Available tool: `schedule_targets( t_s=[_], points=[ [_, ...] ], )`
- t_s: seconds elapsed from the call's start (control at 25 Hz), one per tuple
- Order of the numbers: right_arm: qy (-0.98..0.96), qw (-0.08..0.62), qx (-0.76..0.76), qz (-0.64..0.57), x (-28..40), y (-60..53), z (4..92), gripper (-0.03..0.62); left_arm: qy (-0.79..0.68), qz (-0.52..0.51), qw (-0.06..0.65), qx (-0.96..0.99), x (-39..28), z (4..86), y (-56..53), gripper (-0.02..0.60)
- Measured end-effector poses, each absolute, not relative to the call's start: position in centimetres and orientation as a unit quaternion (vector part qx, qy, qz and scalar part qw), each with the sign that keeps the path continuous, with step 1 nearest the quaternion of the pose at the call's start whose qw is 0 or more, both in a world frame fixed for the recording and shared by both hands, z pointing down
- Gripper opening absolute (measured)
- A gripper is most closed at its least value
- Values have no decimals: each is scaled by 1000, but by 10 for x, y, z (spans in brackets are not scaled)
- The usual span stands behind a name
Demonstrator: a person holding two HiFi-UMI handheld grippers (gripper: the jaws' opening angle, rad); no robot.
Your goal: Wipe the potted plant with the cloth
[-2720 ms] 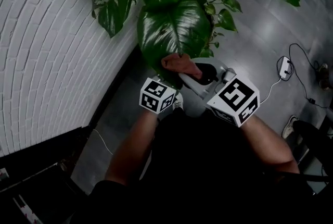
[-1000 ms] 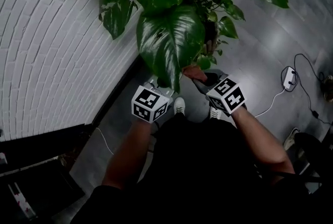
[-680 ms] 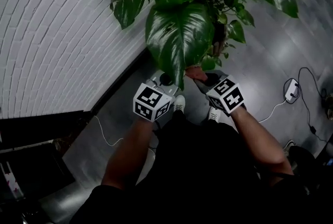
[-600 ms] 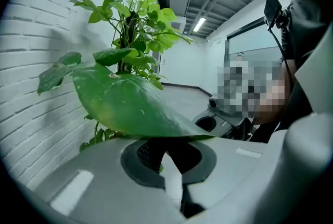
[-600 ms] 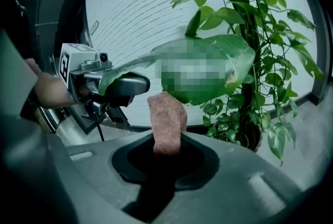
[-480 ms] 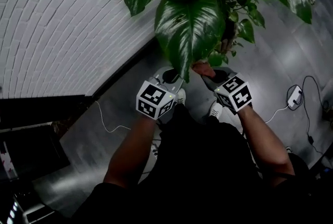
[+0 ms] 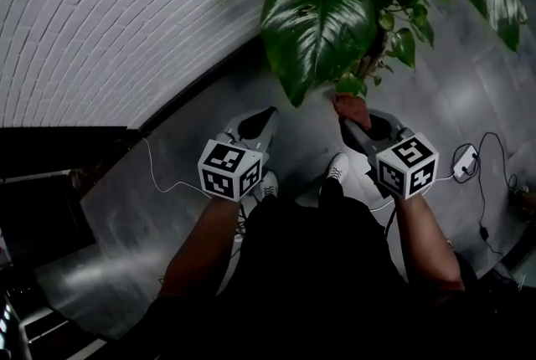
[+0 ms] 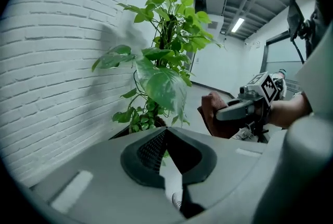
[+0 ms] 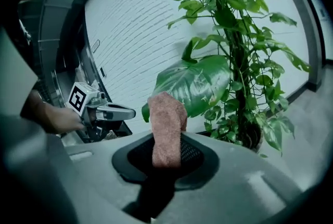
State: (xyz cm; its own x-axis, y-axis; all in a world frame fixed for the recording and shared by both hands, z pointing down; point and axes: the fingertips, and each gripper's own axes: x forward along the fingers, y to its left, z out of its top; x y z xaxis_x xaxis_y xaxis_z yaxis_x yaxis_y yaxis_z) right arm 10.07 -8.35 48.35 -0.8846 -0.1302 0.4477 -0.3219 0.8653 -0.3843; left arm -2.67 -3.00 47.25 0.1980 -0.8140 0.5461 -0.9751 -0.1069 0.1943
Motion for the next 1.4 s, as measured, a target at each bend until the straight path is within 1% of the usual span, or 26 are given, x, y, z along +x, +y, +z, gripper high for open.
schedule_targets(
  t_s=[0.2, 0.36, 0.8, 1.12, 1.4],
  points=[
    [-945, 192, 139, 228, 95, -60, 458, 58, -606, 137, 260, 739, -28, 451, -27, 17],
    [-942, 171, 185, 220, 91, -38, 442, 58, -582, 127, 244, 765, -35, 430, -16, 17],
    [-917, 147, 300, 219, 77, 87, 426, 58, -510, 118, 219, 823, -58, 402, 79, 17],
    [-902, 131, 345, 222, 69, 166, 414, 58, -454, 118, 196, 861, -52, 381, 140, 17],
    [-898, 135, 359, 217, 75, 206, 407, 58, -435, 113, 185, 874, -44, 368, 173, 17]
  ],
)
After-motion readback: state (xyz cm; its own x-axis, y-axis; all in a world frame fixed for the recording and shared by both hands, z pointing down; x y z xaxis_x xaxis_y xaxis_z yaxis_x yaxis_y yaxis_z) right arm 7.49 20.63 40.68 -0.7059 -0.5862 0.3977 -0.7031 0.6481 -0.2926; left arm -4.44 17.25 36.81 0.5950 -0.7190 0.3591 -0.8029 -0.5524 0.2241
